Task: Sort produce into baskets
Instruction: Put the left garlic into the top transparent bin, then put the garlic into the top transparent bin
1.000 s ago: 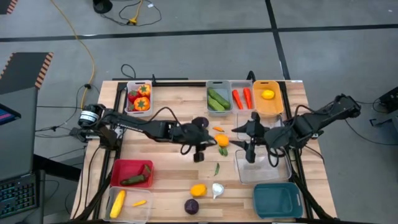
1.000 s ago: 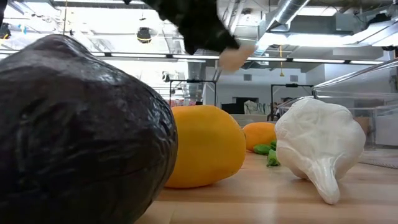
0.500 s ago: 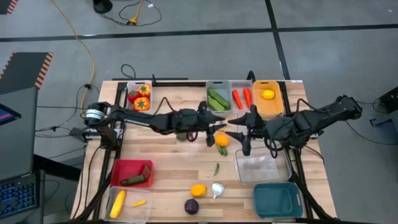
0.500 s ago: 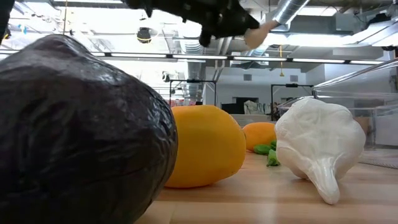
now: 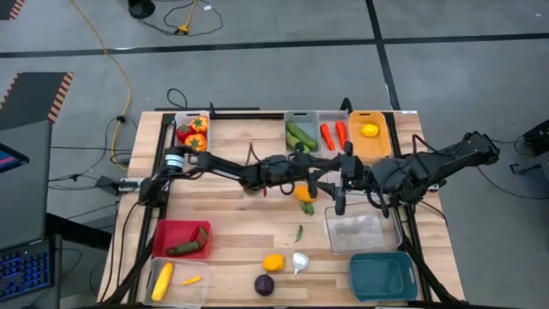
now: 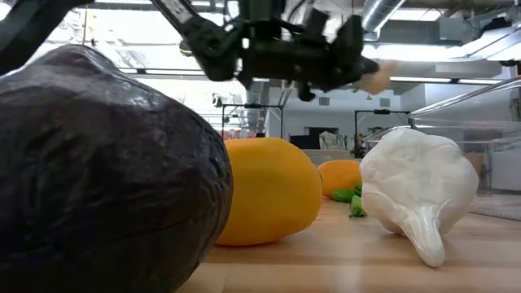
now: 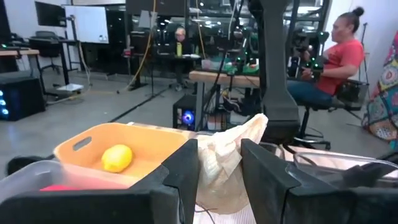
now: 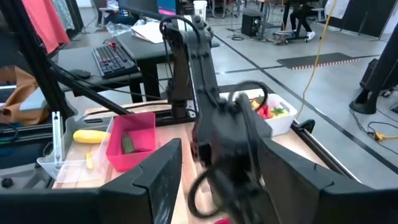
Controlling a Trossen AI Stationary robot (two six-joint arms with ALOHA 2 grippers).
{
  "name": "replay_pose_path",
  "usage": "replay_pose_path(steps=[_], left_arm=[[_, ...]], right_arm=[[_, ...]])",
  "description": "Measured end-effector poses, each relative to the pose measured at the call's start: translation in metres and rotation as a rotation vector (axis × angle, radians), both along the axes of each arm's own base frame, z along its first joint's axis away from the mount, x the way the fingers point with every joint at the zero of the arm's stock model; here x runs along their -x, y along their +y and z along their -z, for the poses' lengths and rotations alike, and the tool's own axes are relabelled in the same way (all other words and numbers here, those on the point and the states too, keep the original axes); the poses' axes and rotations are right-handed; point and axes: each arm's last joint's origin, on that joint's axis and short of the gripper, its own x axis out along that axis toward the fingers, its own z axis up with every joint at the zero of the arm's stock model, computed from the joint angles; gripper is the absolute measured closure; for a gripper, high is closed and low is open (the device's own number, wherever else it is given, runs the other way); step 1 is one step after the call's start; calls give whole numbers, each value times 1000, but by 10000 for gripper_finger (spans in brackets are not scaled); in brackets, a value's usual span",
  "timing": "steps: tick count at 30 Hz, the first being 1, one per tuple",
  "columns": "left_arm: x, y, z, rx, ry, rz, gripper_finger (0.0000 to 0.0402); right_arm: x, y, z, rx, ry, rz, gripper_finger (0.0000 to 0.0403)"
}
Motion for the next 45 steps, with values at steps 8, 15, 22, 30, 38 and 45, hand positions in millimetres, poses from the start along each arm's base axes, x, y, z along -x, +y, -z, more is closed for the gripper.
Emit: replay_pose_path(steps=[8,15,22,30,38,45], left_arm=[[-43,2,9,27,161,4,298],[-55,3,-7,8,317,3,241],[-57,1,-19,-22,406,64,167],[-38,-1,-43,-26,632,146,153],[9,-6,-93,-36,824,108,153],[78,-43,-135,-96,876,-30,153]], right_arm=[[1,1,0,-1,0,-7,164],[2,5,0,-1,2,-27,164],[3,11,0,0,4,-53,164],[8,22,1,4,9,-105,164],[12,27,0,2,7,-129,164],[10,27,4,12,39,-139,164]])
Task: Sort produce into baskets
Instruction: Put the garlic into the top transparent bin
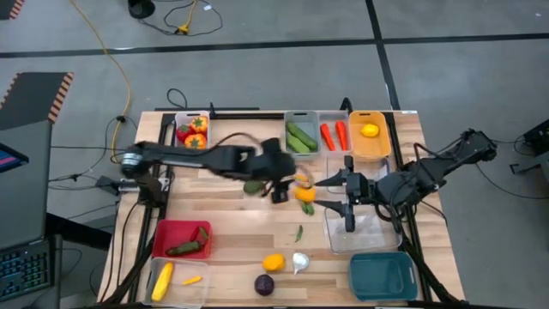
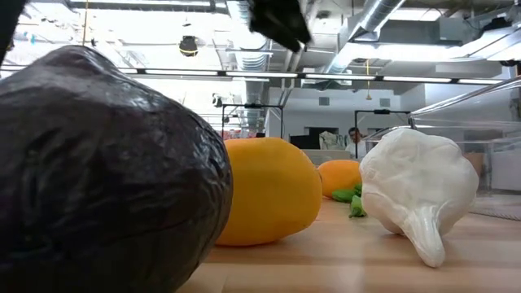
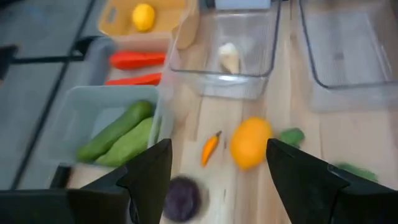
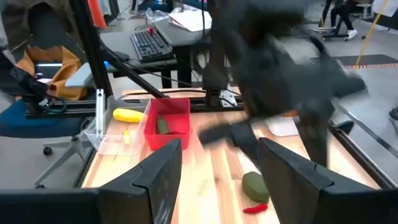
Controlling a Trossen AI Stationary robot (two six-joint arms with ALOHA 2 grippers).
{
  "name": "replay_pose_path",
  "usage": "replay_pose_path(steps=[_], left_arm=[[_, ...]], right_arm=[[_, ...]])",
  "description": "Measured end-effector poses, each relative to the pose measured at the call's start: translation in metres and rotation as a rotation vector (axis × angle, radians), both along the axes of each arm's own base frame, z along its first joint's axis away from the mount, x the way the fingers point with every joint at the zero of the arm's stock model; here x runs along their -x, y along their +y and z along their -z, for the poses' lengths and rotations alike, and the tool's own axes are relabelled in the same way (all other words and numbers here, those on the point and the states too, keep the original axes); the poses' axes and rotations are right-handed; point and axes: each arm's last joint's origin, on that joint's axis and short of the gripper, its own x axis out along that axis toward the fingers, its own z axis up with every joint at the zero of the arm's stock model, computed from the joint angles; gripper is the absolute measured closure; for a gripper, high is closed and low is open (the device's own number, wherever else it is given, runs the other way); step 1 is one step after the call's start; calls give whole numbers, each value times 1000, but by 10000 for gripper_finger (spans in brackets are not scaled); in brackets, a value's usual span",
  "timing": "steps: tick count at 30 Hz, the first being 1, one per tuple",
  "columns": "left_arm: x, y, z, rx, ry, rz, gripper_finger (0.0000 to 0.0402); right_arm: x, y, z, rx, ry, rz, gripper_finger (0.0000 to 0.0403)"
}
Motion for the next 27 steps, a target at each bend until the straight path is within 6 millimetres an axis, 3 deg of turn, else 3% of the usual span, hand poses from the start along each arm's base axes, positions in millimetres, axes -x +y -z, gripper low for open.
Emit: replay_pose_path(steps=[5,13,20,27], left_arm=[[57,-32,-12,32,-48,11,153],[132,-50,5,198,-119,-32,153],[167,-56,30,284,-143,-44,153],[176,-63,43,322,-133,-41,153]], right_arm=[[-1,2,1,-8,9,-42,164],[-2,3,1,-18,12,-78,148],[-2,3,1,-19,13,-82,97],[-5,4,5,-14,26,-81,27]])
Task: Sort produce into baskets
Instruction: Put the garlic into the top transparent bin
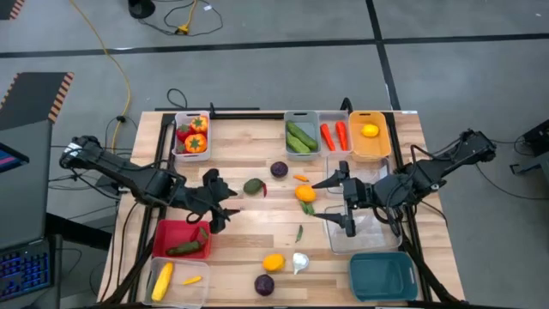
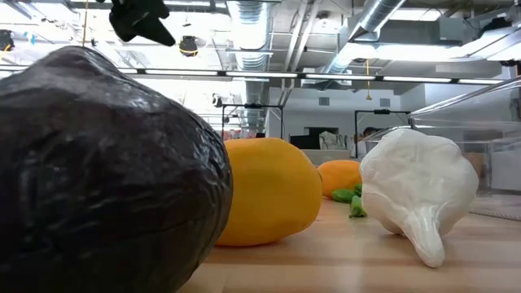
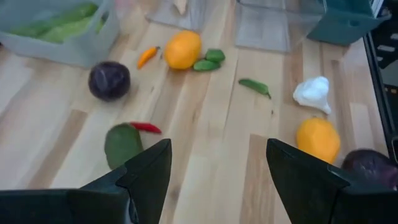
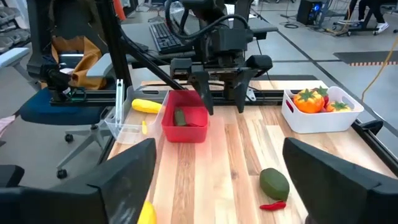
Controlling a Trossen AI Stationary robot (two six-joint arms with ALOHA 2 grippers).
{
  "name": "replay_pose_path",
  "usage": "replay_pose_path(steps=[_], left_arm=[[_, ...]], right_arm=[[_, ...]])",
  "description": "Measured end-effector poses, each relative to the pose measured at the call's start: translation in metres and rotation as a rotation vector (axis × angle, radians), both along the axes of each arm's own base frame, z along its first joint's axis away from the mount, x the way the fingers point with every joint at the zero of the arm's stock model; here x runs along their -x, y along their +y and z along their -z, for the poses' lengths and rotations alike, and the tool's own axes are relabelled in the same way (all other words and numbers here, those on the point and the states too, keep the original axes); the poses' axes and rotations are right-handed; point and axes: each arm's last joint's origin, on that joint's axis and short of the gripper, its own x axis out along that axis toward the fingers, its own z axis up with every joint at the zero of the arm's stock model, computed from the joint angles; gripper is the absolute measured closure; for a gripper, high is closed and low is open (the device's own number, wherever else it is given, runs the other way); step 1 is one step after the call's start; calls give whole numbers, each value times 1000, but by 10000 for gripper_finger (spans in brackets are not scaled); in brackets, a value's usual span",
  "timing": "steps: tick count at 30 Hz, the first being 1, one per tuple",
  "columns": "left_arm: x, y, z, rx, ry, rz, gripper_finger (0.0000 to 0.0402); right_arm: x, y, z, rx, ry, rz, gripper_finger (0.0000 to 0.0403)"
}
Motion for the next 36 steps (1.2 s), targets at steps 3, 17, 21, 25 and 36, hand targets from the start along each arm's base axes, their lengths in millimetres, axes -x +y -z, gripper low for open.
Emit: replay_pose_path(steps=[3,17,21,25,36], left_arm=[[-1,-4,1,5,1,10,153],[-2,-6,1,26,-12,12,153],[-2,-6,1,31,-12,10,153],[-1,-6,1,33,-10,8,153],[-1,-6,1,33,-10,6,153]], right_arm=[[-3,2,3,-43,12,10,12],[-50,38,61,-84,259,-162,13],[-71,53,83,-87,354,-241,14],[-89,66,103,-83,474,-303,14],[-117,89,144,35,817,-268,14]])
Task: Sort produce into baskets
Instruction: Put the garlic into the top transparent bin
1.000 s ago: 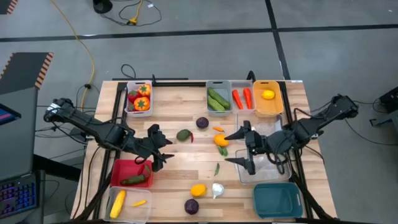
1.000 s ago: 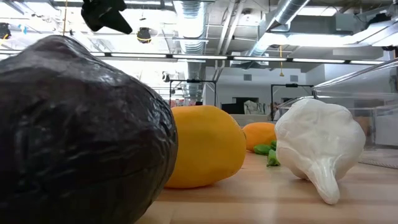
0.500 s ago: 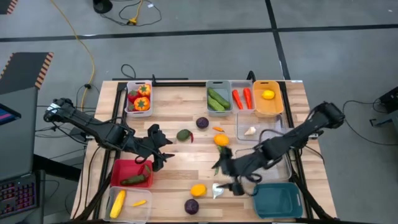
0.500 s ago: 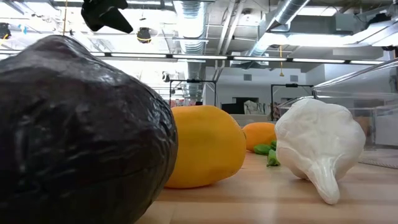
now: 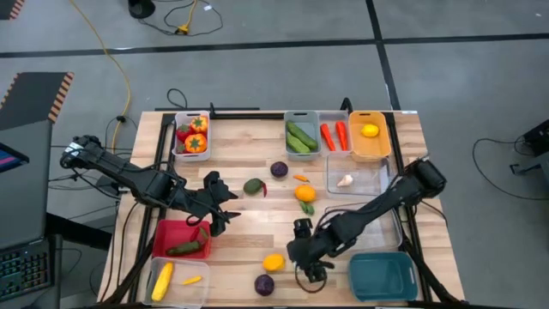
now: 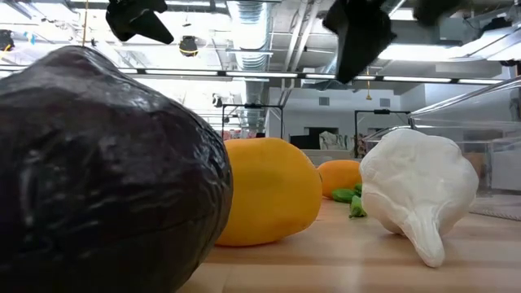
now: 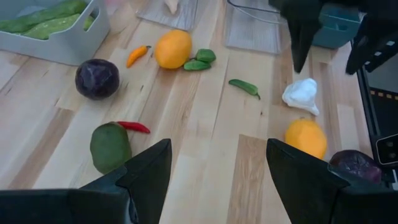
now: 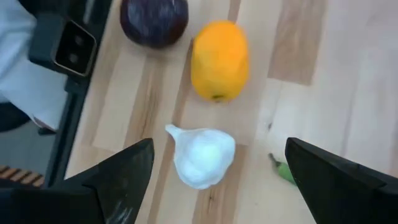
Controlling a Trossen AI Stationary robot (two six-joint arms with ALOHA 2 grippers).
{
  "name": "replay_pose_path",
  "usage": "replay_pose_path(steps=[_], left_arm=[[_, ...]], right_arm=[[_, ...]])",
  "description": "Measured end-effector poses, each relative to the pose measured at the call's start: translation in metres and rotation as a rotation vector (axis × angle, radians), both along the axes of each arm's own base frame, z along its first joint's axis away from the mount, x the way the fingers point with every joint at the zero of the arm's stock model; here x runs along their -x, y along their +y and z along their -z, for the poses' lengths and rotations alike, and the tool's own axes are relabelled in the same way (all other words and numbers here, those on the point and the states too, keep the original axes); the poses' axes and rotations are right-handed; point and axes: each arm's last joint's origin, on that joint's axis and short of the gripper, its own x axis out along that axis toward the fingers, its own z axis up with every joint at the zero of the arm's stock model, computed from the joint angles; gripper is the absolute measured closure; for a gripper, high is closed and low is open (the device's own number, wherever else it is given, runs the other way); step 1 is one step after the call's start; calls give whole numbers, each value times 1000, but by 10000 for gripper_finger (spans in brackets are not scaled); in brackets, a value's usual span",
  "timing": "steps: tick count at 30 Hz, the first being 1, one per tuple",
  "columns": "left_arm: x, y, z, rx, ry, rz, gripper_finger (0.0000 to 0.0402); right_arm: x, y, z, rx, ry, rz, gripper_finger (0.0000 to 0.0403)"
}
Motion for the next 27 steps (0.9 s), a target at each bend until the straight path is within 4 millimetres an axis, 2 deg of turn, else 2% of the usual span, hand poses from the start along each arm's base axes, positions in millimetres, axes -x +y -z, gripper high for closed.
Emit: replay_pose_path(steps=[9,18,23,27], left_arm=[[0,0,0,-3,6,-1,153],[1,0,1,-16,9,7,153],[1,0,0,-20,9,11,153],[1,0,1,-21,10,12,153]], right_arm=[[-10,13,34,57,99,-15,14],[-8,17,37,62,108,-24,20],[-10,20,55,86,148,-28,34],[-11,22,60,94,159,-30,44]])
